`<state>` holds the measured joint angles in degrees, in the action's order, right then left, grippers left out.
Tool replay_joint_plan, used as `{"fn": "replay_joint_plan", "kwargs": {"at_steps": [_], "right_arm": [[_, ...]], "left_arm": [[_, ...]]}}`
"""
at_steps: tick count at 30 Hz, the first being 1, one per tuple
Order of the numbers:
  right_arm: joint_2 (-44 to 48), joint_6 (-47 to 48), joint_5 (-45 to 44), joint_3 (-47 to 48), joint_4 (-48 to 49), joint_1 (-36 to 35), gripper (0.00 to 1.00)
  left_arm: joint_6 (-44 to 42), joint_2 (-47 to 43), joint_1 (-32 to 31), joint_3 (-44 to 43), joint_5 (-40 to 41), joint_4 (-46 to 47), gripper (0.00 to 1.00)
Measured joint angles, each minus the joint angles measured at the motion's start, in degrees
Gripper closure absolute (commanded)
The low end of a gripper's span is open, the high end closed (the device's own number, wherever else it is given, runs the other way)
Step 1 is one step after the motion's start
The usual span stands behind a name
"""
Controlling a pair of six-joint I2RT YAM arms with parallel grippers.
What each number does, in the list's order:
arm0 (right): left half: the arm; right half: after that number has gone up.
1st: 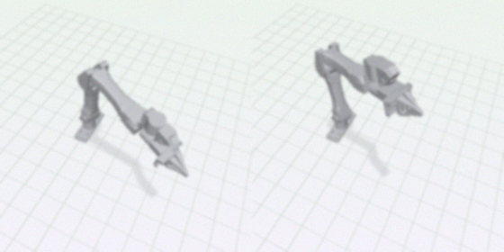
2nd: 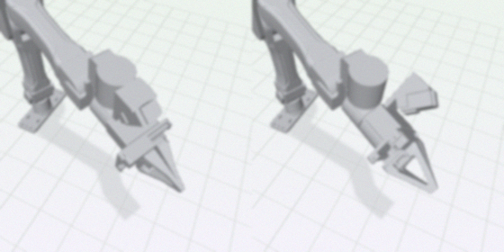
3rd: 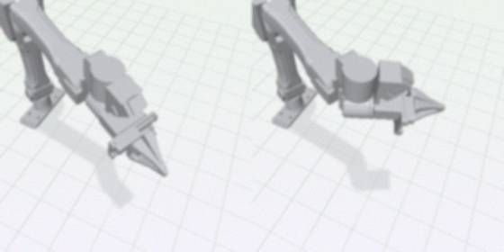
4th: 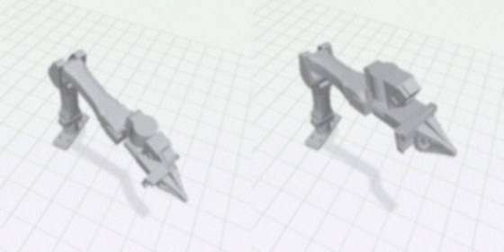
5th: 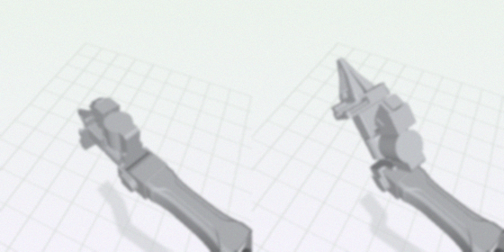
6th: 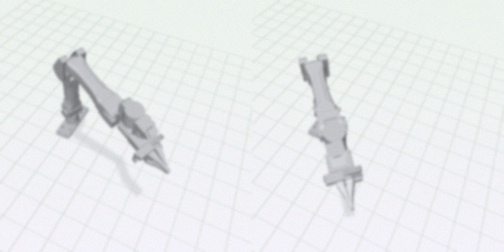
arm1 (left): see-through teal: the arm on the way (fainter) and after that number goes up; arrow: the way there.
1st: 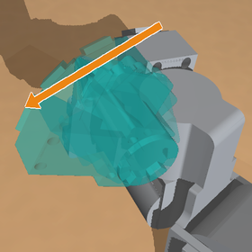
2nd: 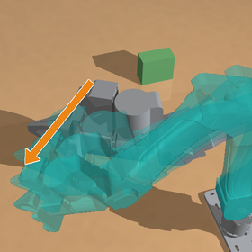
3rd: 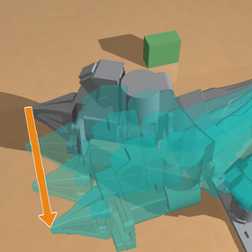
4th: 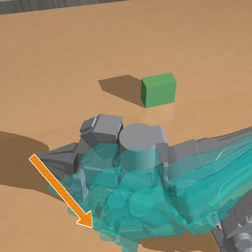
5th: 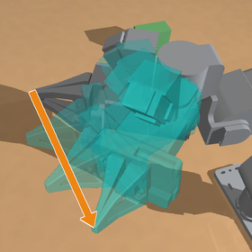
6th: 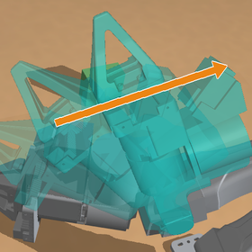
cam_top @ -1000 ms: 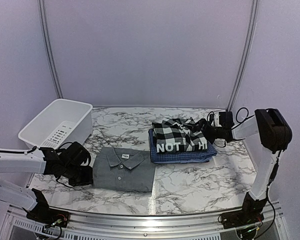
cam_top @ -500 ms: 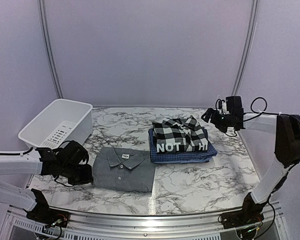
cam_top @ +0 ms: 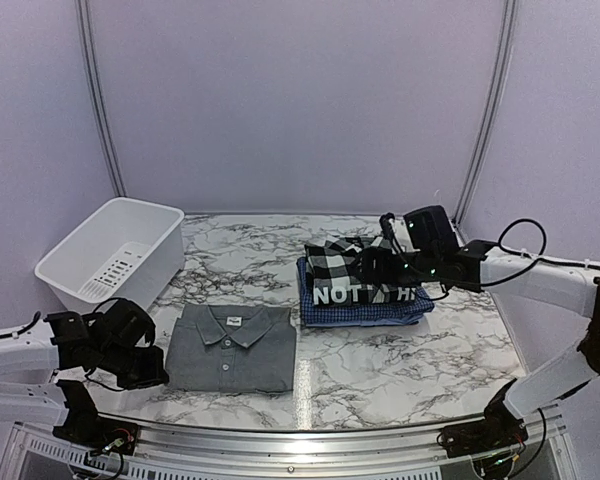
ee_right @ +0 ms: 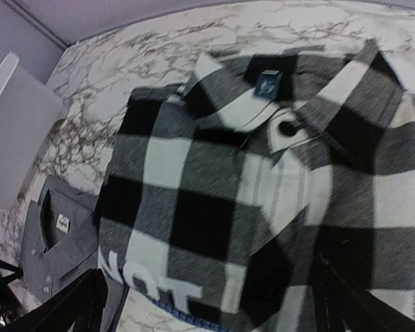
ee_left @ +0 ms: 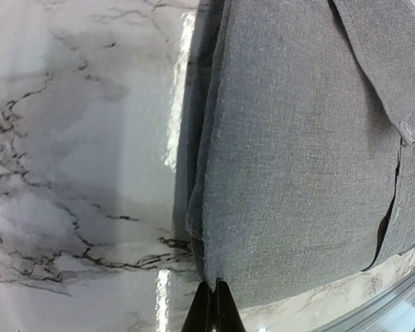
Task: Fold and stack the long sleeve shirts
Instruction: Pick up the square-folded shirt from the center of the board.
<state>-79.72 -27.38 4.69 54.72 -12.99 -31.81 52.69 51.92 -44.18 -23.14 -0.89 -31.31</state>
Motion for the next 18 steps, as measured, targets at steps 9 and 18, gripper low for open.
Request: {"fn": "replay_joint_plan", "kwargs": {"at_steps": [9,18], "right_arm": [[-4.6,-10.2,-2.7,-3.2,1.2,-21.6,0.11],[-16.8,-15.5,-2.6,-0.5,4.3,-27.8,0.24]], "left_arm": [[2.9,-7.1,0.0,0.5,-3.1,-9.2,0.64],[1.5,-5.7,0.5,-13.3,3.5,-15.1,0.51]]}}
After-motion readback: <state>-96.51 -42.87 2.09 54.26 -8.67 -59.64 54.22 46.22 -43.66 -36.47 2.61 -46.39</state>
